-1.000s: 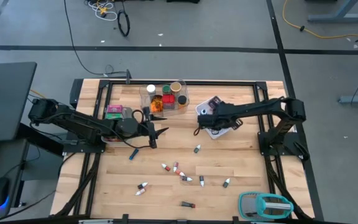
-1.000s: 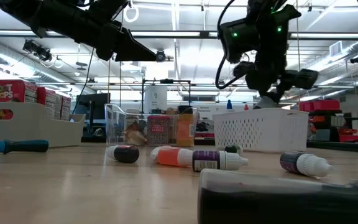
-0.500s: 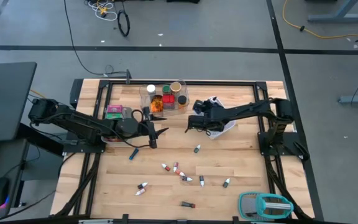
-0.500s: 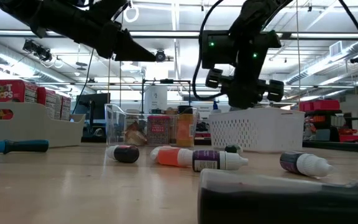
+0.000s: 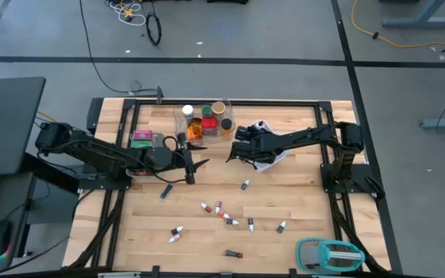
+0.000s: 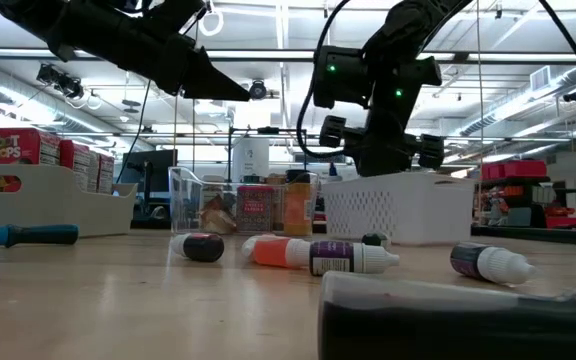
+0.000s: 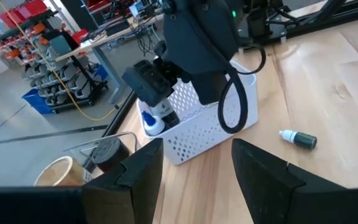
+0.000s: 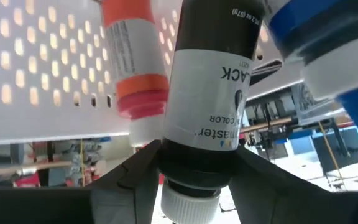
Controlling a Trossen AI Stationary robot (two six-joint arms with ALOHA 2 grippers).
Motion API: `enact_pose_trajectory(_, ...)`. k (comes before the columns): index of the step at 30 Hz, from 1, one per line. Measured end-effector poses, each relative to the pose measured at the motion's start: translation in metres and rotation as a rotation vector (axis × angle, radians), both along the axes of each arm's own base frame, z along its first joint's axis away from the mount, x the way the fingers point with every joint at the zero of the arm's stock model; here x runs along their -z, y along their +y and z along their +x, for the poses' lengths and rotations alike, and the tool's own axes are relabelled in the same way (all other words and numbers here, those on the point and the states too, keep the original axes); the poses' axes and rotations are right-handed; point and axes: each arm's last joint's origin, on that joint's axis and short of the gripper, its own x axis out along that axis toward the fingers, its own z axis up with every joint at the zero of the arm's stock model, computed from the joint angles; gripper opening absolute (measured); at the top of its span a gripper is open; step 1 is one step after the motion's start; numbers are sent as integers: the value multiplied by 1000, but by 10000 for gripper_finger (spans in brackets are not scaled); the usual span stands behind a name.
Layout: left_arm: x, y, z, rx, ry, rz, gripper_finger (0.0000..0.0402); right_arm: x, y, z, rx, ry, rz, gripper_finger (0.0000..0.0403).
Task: Pick & Place Kitchen Items
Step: Put the big black food coloring bottle into the white bin, then put the green food coloring bottle into the white bin
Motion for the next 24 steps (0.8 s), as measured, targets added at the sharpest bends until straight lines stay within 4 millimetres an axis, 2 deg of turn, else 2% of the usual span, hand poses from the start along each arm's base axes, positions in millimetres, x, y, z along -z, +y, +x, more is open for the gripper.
enact_pose_trajectory(8,0,-2,0,47,0,-14,201,0,-1,2,-3,-11,-7,199)
enact_pose_trajectory(15,0,-1,0,46,0,-14,201,-2,-2,9,-4,-97,-18,201)
enact_pose_trajectory(17,0,-1,0,46,0,-14,201,-4,-3,11,20,-163,-30,201)
enact_pose_trajectory(21,0,-1,0,45,-2,-19,201,-6,-4,14,148,-417,-80,201)
enact_pose_trajectory(24,0,-1,0,40,-9,-40,201,-9,-3,13,223,-537,-184,201)
